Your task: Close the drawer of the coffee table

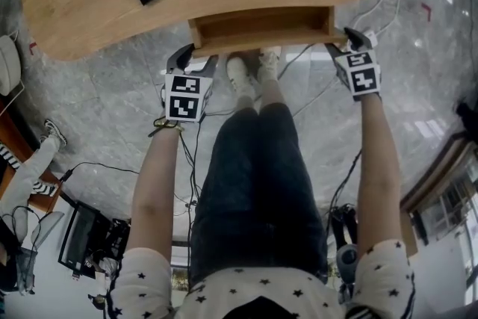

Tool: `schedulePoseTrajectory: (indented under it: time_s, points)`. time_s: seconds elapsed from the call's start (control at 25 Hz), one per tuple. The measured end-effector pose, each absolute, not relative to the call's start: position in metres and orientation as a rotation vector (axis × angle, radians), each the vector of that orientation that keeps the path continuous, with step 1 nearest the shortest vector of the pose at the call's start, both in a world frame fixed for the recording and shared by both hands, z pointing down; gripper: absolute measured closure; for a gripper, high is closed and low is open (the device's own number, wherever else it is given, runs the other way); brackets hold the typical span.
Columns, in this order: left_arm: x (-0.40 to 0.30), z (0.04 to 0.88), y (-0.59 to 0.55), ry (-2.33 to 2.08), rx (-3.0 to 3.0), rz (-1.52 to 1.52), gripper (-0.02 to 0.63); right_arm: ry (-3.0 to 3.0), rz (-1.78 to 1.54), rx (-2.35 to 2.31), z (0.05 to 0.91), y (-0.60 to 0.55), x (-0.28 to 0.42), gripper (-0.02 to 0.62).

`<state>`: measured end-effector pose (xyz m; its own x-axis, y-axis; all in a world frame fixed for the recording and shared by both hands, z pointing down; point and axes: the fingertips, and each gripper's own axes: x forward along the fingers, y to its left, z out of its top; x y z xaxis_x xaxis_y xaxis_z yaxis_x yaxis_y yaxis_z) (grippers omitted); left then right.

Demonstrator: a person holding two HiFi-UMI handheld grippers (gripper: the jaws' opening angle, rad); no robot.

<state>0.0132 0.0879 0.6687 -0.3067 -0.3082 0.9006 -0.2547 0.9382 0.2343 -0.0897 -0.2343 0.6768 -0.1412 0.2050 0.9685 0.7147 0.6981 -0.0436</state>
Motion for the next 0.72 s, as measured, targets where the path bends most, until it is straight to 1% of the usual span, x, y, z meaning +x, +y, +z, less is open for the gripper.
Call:
schedulePoseTrajectory:
  time_s: [0.72]
  points:
    - [-0.01, 0.667, 0.094, -1.936, 0.364, -0.069, 0.364, -1.711, -0.519, -0.753, 0.676, -0.227, -0.114, 0.324]
